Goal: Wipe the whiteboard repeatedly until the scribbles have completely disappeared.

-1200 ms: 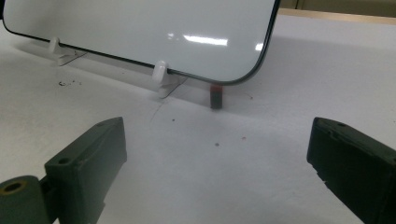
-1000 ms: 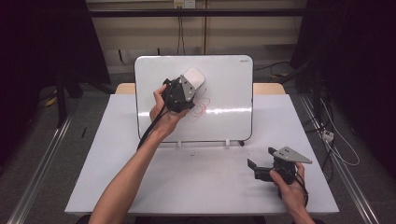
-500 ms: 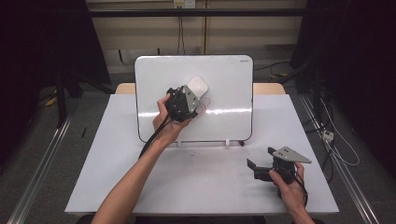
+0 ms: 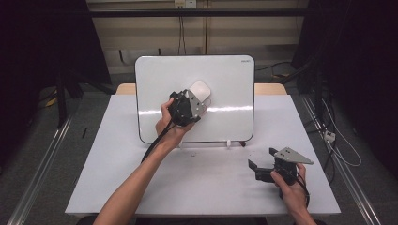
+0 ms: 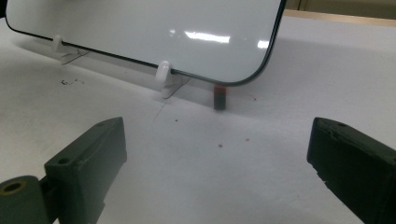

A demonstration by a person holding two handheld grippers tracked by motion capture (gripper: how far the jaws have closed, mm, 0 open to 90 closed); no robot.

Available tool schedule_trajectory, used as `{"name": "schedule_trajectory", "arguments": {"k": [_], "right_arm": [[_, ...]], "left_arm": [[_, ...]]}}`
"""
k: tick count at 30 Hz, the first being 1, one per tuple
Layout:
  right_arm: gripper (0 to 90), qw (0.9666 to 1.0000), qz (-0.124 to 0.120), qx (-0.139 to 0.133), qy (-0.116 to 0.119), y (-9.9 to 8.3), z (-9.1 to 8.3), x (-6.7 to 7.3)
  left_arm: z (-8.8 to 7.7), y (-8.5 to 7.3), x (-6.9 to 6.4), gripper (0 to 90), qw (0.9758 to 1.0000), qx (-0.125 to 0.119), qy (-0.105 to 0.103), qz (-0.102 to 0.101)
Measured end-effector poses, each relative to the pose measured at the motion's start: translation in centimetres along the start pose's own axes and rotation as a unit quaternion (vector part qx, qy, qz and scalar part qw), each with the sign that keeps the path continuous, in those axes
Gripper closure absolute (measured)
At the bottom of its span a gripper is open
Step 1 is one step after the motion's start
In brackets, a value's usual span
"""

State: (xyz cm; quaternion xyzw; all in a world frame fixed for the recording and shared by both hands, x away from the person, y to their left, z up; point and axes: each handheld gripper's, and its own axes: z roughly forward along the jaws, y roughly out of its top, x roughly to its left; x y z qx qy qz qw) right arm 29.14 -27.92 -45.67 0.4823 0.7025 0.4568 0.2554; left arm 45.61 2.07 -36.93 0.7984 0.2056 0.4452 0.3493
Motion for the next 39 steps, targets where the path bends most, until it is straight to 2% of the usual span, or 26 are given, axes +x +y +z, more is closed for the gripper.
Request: {"name": "schedule_trajectory", "arguments": {"k": [7, 8, 14, 18, 20, 25, 33, 36, 38, 39], "right_arm": [[4.5, 1.0000, 0.001, 0.001, 0.001, 0.0, 0.1, 0.1], [4.5, 1.0000, 0.001, 0.001, 0.001, 0.0, 0.0, 0.1], [4.5, 1.0000, 0.004, -0.001, 0.001, 0.0, -0.1, -0.1], [4.6, 1.0000, 0.004, -0.003, 0.001, -0.1, -0.2, -0.2], [4.5, 1.0000, 0.004, -0.003, 0.001, -0.1, -0.2, -0.2], [4.5, 1.0000, 0.004, -0.001, 0.001, -0.1, -0.1, -0.2], [4.5, 1.0000, 0.004, 0.000, 0.002, -0.1, -0.1, 0.0], [4.5, 1.0000, 0.002, 0.001, 0.003, 0.0, 0.0, 0.1], [4.5, 1.0000, 0.003, 0.001, 0.002, 0.0, 0.1, 0.2], [4.6, 1.0000, 0.000, 0.002, 0.002, 0.0, 0.1, 0.1]], "left_arm": [[0.4, 1.0, 0.9, 31.1, 1.0000, 0.001, -0.001, -0.005], [0.4, 1.2, 1.2, 31.1, 1.0000, 0.002, -0.002, 0.001], [0.8, 2.0, 2.5, 31.1, 1.0000, 0.002, -0.005, -0.005], [1.0, 2.8, 3.6, 31.1, 0.9999, 0.008, 0.006, 0.004], [1.1, 3.0, 4.0, 31.1, 0.9999, 0.009, 0.006, -0.003], [1.2, 2.8, 3.5, 31.1, 0.9998, 0.006, 0.019, 0.005], [1.1, 2.2, 1.7, 31.2, 0.9988, 0.011, 0.016, 0.045], [1.1, 2.0, 1.4, 31.1, 0.9989, 0.010, 0.016, 0.042], [1.2, 1.9, 1.2, 31.1, 0.9996, 0.011, 0.009, 0.025], [1.2, 2.0, 1.0, 31.1, 0.9994, 0.013, 0.013, 0.031]]}}
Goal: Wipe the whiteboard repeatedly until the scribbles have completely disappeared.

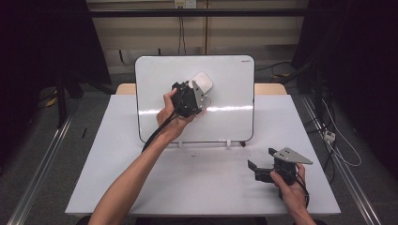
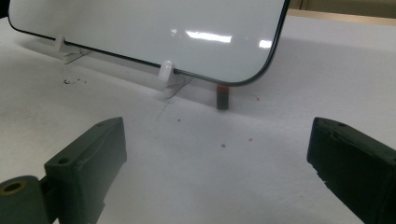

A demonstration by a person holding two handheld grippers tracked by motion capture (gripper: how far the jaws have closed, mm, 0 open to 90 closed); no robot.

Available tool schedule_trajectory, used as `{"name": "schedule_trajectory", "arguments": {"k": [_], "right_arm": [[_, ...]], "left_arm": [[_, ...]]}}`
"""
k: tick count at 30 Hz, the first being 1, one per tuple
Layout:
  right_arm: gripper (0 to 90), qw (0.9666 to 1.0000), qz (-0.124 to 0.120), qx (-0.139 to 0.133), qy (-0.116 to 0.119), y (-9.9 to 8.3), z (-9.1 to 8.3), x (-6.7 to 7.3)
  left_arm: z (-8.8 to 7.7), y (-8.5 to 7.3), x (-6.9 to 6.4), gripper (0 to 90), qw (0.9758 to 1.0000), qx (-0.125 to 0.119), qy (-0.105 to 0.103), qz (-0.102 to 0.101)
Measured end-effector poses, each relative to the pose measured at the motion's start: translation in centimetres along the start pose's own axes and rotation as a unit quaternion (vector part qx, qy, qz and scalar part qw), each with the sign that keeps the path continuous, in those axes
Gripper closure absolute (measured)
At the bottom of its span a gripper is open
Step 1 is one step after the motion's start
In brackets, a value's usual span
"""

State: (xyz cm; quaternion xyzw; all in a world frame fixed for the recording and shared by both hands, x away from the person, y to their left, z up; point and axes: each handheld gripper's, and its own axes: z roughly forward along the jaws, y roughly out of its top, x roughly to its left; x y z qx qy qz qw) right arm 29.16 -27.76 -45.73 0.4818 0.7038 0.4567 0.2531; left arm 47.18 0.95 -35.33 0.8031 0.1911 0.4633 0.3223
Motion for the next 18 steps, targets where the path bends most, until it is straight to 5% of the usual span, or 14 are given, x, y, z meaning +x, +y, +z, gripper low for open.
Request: {"name": "schedule_trajectory", "arguments": {"k": [18], "right_arm": [[4.6, 1.0000, 0.001, 0.002, 0.002, 0.0, 0.1, 0.0]], "left_arm": [[-0.4, -0.4, -2.2, 31.0, 0.9995, 0.000, -0.009, 0.031]]}}
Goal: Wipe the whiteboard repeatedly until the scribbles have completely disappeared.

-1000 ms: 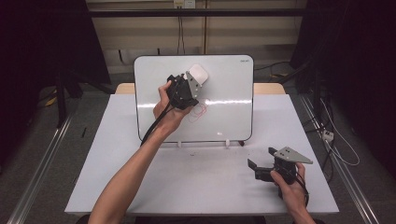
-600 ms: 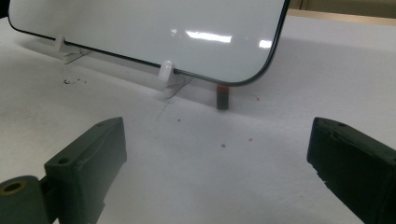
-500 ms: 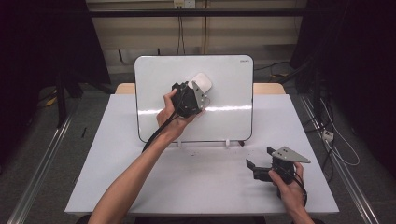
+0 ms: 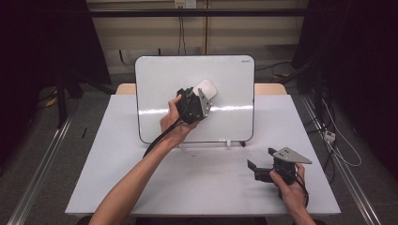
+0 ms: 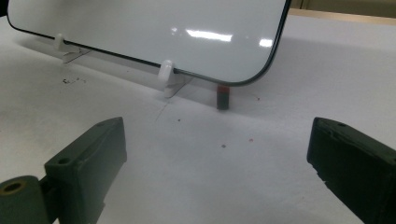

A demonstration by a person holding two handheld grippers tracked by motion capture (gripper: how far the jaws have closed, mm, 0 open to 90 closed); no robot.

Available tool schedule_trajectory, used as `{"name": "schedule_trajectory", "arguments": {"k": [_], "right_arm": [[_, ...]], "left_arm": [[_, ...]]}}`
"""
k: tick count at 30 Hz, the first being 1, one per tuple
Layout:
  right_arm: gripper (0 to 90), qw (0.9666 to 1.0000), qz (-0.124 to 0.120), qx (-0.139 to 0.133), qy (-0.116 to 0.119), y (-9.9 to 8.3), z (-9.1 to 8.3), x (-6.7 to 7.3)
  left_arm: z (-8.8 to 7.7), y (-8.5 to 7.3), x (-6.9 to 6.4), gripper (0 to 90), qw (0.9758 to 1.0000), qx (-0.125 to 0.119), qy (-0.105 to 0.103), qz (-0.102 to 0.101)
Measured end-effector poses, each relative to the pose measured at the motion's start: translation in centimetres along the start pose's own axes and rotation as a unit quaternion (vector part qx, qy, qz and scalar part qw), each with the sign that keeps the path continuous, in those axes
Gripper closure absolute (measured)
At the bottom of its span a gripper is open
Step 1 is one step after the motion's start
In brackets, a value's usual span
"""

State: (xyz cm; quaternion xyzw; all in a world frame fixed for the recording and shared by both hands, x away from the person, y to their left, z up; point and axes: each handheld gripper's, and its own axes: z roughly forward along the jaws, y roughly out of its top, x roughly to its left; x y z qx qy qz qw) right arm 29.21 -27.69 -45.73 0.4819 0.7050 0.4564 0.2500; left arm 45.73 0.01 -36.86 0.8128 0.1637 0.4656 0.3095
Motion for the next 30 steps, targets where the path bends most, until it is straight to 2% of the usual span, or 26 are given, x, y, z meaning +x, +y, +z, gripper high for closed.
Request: {"name": "schedule_trajectory", "arguments": {"k": [1, 9, 23, 26, 30], "right_arm": [[4.6, 1.0000, 0.000, -0.001, -0.001, 0.0, 0.0, 0.0], [4.5, 0.9999, 0.006, -0.007, -0.004, -0.1, -0.5, -0.2], [4.6, 0.9999, 0.003, -0.007, -0.008, -0.2, -0.6, -0.2], [4.5, 0.9999, 0.003, -0.007, -0.008, -0.1, -0.7, -0.2], [4.6, 0.9999, 0.003, -0.007, -0.009, -0.2, -0.7, -0.3]], "left_arm": [[-0.1, -0.1, -0.1, 31.0, 1.0000, 0.001, -0.002, 0.007], [-0.8, -1.4, -1.2, 31.0, 1.0000, 0.001, -0.004, 0.004], [-2.5, -4.5, -3.1, 31.0, 0.9998, 0.005, -0.013, 0.014], [-2.7, -4.5, -3.1, 31.0, 0.9998, 0.007, -0.013, 0.015], [-2.6, -4.5, -2.8, 31.0, 0.9997, 0.006, -0.023, 0.008]]}}
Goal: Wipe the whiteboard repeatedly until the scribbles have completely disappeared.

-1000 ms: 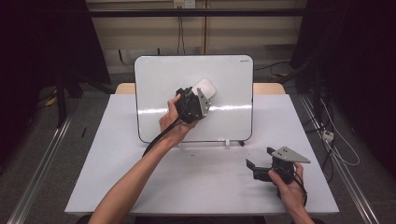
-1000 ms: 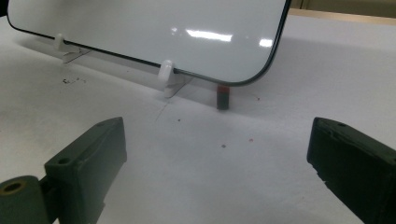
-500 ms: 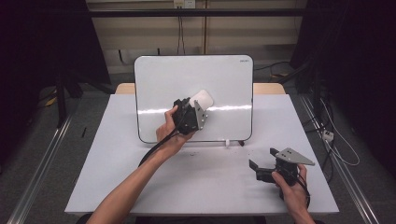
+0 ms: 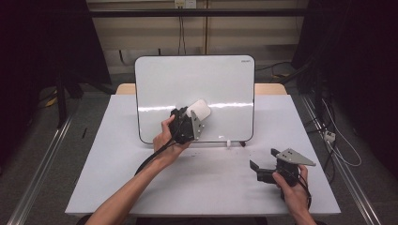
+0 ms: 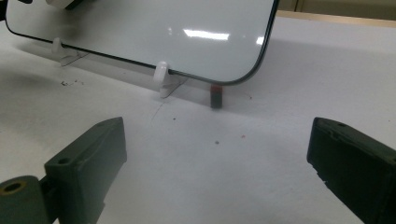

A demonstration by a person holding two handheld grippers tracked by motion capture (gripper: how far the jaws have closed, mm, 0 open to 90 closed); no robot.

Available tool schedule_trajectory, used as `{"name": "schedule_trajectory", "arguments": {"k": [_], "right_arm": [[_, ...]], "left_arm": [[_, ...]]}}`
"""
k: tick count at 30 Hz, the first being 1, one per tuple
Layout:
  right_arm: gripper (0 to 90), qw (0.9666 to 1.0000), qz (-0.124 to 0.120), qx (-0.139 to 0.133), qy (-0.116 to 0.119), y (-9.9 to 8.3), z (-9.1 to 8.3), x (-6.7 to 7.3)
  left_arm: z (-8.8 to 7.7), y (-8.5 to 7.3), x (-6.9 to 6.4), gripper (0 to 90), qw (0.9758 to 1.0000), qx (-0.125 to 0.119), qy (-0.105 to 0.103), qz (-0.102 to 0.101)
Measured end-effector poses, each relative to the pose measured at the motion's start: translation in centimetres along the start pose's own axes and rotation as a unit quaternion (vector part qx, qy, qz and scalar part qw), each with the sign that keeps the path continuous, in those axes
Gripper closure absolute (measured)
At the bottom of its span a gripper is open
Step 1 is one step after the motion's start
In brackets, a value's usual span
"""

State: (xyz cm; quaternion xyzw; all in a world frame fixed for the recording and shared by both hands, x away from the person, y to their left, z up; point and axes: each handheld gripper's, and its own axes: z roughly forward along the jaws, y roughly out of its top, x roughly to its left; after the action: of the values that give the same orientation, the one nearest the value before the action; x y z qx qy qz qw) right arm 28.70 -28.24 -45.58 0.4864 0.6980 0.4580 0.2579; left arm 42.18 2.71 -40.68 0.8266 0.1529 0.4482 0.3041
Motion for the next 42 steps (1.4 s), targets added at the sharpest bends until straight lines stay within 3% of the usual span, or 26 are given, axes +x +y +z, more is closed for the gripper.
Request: {"name": "schedule_trajectory", "arguments": {"k": [5, 14, 27, 42], "right_arm": [[4.5, 1.0000, 0.001, 0.001, 0.002, 0.0, 0.2, 0.1], [4.5, 1.0000, 0.000, 0.002, 0.003, 0.1, 0.3, 0.1], [4.5, 1.0000, 0.001, 0.002, 0.005, 0.0, 0.2, 0.0], [4.5, 1.0000, -0.001, 0.002, 0.004, 0.1, 0.2, 0.0]], "left_arm": [[0.4, 0.7, 0.7, 31.0, 0.9999, -0.001, 0.002, -0.015], [1.5, 2.8, 3.0, 31.0, 0.9999, 0.000, 0.006, -0.013], [2.4, 4.7, 5.4, 31.0, 0.9993, -0.003, 0.010, -0.035], [2.5, 4.0, 4.4, 31.1, 0.9990, -0.023, 0.020, -0.034]]}}
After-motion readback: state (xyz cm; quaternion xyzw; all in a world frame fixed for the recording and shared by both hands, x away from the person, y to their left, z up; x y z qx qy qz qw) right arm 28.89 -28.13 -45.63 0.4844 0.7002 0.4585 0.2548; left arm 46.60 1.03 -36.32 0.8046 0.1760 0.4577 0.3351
